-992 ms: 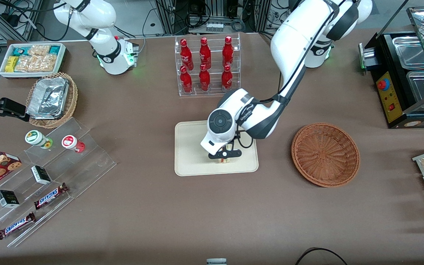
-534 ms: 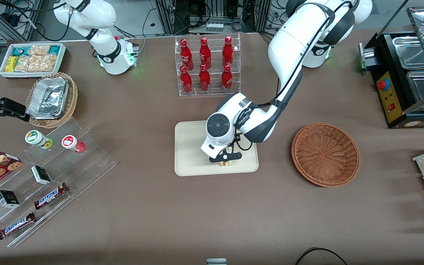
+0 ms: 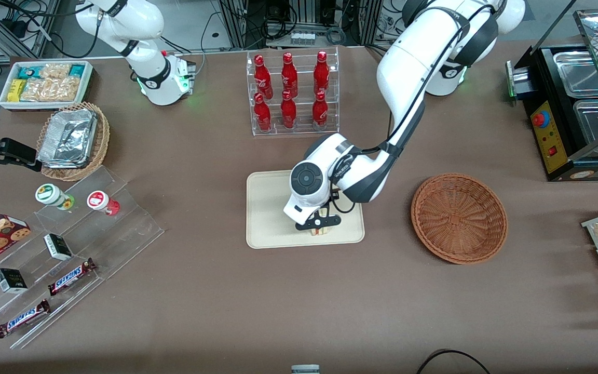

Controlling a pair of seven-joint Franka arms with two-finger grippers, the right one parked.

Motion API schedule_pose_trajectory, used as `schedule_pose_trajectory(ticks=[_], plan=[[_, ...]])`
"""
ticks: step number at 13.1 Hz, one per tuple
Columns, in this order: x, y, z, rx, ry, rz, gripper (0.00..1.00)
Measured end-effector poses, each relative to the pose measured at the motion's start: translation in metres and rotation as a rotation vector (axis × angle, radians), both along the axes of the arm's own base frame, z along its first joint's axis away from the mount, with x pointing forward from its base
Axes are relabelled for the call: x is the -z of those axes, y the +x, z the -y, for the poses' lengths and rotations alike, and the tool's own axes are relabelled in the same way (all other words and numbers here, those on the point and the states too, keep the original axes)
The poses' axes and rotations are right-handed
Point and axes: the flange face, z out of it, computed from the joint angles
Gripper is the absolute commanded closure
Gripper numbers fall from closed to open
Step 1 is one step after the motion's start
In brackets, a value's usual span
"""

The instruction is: Place sandwich from basket to tray

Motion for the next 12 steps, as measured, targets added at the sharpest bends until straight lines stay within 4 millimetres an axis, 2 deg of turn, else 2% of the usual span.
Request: schedule_pose_trajectory(ticks=[6,9,12], plan=[[-0.012,0.005,0.003,-0.003,-0.016,0.019,0.0],[-0.042,0.01,0.003,-0.005,-0.026,0.038,0.0],[-0.085,0.011,-0.004,0.008,-0.026,0.051,0.0]])
